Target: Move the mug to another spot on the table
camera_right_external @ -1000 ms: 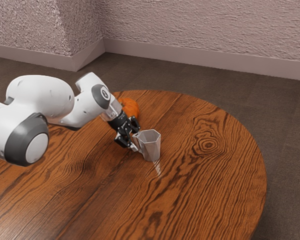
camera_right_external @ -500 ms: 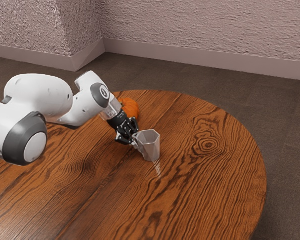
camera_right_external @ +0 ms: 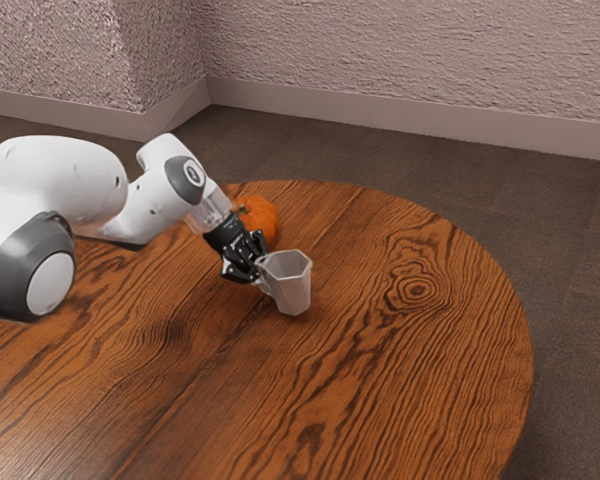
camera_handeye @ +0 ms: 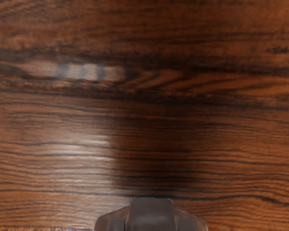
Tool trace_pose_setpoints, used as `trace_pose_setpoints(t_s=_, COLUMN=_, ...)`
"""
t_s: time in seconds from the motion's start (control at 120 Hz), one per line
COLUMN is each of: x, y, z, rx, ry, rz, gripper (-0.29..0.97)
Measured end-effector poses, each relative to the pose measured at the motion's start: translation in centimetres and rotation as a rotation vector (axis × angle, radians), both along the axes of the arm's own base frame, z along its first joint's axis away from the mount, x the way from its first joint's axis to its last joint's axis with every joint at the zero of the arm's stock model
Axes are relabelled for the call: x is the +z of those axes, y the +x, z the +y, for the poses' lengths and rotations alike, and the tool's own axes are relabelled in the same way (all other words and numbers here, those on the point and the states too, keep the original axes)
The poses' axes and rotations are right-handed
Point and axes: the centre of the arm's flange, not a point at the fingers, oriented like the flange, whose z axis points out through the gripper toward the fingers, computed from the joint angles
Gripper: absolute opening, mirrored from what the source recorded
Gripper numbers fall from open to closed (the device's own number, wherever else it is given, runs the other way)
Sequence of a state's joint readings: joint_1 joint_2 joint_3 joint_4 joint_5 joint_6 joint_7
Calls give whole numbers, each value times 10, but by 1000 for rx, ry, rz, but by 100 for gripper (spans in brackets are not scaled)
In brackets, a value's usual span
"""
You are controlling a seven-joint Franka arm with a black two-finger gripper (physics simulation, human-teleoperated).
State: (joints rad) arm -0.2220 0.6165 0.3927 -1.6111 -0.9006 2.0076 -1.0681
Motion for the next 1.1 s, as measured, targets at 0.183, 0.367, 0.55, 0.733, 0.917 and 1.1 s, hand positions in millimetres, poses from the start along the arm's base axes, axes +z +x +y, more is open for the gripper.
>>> trace_pose_setpoints(t_s=0.183, x=0, y=-22, z=25, rx=28, ry=-6, rz=37, gripper=-6)
trace_pose_setpoints(t_s=0.367, x=-4, y=-39, z=52, rx=46, ry=16, rz=70, gripper=-7)
trace_pose_setpoints(t_s=0.55, x=-7, y=-43, z=71, rx=61, ry=29, rz=77, gripper=-7)
trace_pose_setpoints(t_s=0.733, x=-15, y=-43, z=72, rx=60, ry=33, rz=87, gripper=-7)
trace_pose_setpoints(t_s=0.917, x=-17, y=-43, z=72, rx=60, ry=35, rz=86, gripper=1)
trace_pose_setpoints(t_s=1.1, x=-16, y=-42, z=73, rx=63, ry=36, rz=74, gripper=21)
